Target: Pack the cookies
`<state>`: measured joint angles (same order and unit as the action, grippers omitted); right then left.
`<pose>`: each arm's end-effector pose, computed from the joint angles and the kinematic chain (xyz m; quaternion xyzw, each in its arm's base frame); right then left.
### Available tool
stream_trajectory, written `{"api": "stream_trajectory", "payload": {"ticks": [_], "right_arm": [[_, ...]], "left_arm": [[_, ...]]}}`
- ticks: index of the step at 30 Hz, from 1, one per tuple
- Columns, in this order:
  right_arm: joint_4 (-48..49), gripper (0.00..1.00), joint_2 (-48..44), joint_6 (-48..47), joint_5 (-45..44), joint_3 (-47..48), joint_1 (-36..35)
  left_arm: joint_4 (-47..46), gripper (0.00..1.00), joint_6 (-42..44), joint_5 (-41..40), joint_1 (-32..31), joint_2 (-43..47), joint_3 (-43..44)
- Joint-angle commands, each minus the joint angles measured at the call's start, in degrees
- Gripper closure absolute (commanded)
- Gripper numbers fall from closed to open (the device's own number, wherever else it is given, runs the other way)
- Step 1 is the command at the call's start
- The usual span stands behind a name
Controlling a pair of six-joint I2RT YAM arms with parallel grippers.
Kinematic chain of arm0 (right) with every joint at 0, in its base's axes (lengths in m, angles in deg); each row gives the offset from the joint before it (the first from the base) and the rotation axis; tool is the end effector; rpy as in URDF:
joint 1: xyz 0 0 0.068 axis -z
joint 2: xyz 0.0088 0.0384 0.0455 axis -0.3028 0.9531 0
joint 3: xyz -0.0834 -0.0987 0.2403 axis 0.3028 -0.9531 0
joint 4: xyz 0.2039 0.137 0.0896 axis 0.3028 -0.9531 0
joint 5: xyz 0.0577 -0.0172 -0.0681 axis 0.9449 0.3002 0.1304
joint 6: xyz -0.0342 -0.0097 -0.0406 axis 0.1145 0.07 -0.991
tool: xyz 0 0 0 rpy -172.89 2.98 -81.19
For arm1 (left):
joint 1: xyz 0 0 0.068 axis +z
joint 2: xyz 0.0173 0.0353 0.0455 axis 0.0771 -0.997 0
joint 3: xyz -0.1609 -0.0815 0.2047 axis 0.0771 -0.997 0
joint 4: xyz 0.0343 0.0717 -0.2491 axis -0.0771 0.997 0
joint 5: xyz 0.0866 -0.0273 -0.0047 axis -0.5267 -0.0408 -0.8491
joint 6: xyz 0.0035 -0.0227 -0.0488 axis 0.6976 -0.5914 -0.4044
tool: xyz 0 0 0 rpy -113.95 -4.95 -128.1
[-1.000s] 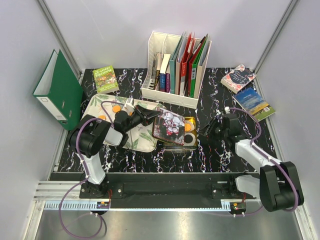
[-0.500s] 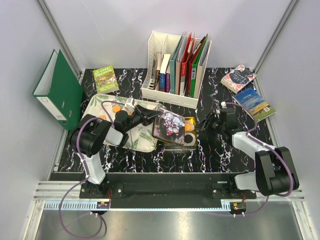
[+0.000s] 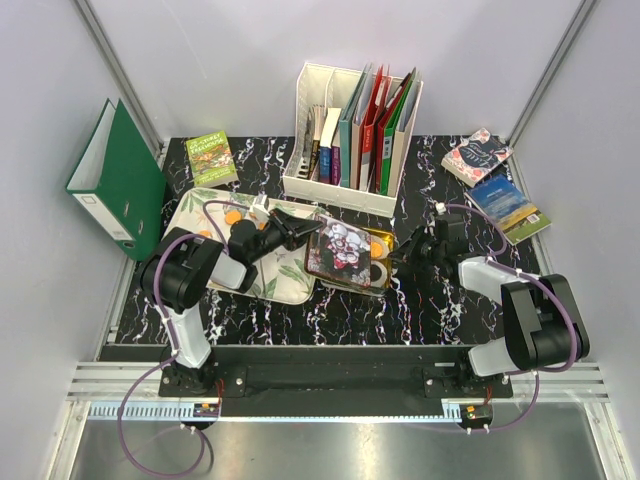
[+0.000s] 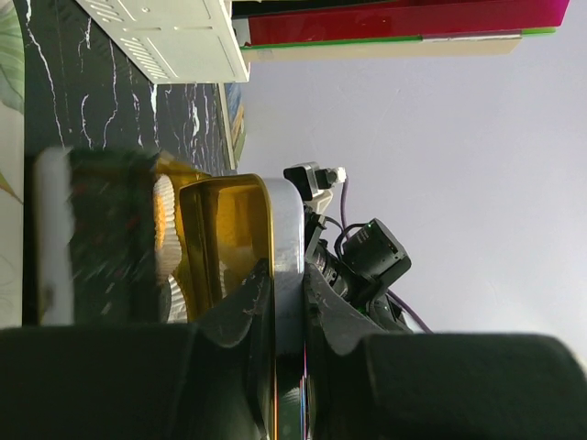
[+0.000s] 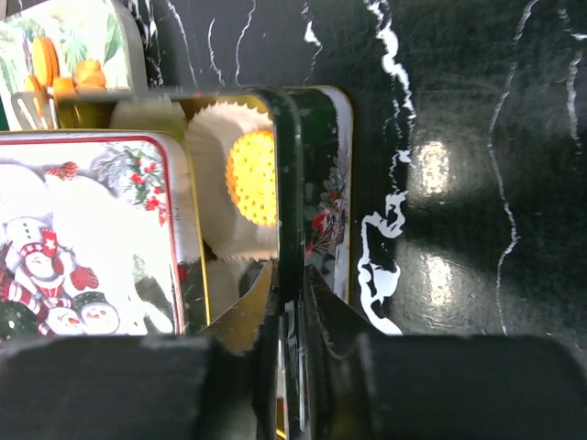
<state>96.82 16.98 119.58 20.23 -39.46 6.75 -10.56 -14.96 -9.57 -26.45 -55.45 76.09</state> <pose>0.2626 0.0641 0.1565 0.1403 0.8895 0.3258 0.2882 0.2933 -0.1382 0.1465 -0.2219 0.6752 -0.6639 0.2324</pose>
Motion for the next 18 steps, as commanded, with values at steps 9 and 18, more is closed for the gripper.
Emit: {"api": "stream_trajectory", "payload": {"ticks": [9,18], "right_arm": [[0.12,0.95,-1.99,0.15,-4.22,-0.23,-0.11],[-1.46,1.0,0.12,-1.87,-4.13,0.74,-0.03]], "left_arm": [[-22.18,0.88,0.75,1.69,0.66,-2.44,3.28],[-22.17,0.92,-1.97,4.67,1.37,-6.75,9.95]]}}
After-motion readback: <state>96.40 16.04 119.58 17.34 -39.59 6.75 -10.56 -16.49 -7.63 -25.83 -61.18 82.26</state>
